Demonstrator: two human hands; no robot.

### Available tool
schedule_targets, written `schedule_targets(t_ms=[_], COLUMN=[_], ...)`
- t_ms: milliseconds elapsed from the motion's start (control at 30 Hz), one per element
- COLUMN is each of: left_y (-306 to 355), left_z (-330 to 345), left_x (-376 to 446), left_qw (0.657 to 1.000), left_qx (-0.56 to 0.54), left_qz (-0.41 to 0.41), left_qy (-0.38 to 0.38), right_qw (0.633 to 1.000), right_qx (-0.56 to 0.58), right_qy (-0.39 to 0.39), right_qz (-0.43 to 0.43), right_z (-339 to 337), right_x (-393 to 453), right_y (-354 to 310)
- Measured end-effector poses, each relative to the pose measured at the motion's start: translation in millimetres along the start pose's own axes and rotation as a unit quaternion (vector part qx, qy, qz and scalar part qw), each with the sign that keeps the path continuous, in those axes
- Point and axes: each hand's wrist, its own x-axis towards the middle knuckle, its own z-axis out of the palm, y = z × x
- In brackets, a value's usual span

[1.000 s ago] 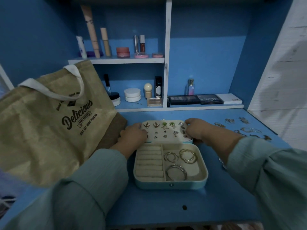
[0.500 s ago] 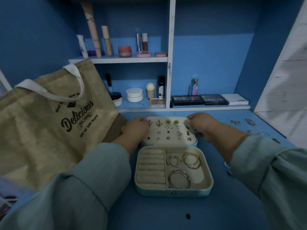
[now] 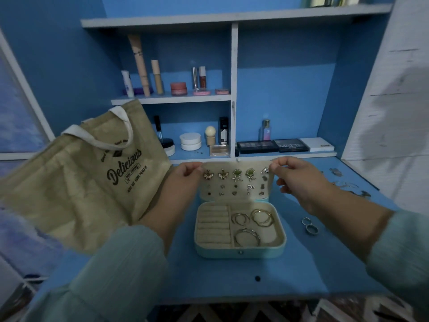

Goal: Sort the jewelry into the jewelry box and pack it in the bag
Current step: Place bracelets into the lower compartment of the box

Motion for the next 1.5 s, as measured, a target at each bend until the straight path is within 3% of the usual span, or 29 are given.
schedule_targets(t_ms=[267,600,867,1067,1500], left_y=[-15,-32,-41,-47,-43], left_z=[-14,-25,-18,-14,-12], left_x=[-36,-67,-77,-78,-66], left_qw=[1.0,0.994,0.991,0.991,0.98], left_qx=[0.017,0.1,0.132,0.134,0.195], left_qz=[0.0,-0.025,-0.015,-0.017,0.016], left_qy=[-0.006,-0.036,-0.022,-0.024,-0.021], right_qw=[0.993,0.997,0.982,0.976,0.986], right_qx=[0.095,-0.048,-0.187,-0.212,-0.157], right_qy=[-0.039,-0.036,-0.009,-0.012,-0.014], right_qz=[0.054,0.038,-0.035,-0.052,-0.053], right_z=[-6,-5,1,1,-2], right_x=[-37,-65,-72,-74,-72], right_y=[1,22,43,51,50])
